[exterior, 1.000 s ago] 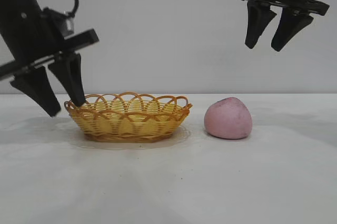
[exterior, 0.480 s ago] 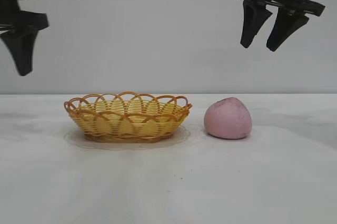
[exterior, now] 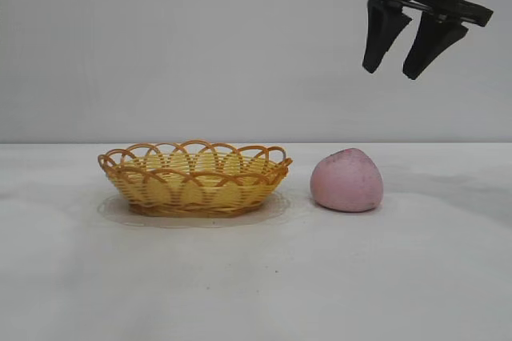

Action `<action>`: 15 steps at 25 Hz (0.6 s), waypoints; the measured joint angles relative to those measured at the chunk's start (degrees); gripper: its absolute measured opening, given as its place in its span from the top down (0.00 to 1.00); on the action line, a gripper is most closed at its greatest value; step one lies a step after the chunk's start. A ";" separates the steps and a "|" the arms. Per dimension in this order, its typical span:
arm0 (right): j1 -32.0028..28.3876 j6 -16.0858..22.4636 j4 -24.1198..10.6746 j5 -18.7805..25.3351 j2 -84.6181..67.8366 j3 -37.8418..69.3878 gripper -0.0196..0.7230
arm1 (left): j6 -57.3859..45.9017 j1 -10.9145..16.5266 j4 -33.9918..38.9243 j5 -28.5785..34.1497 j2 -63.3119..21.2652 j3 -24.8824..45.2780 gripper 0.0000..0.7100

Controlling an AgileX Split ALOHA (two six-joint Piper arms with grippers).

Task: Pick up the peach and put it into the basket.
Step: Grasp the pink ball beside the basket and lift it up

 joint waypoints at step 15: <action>0.00 -2.53 4.05 0.01 1.91 0.00 0.46 | -1.93 0.00 0.00 15.58 -48.73 34.46 0.38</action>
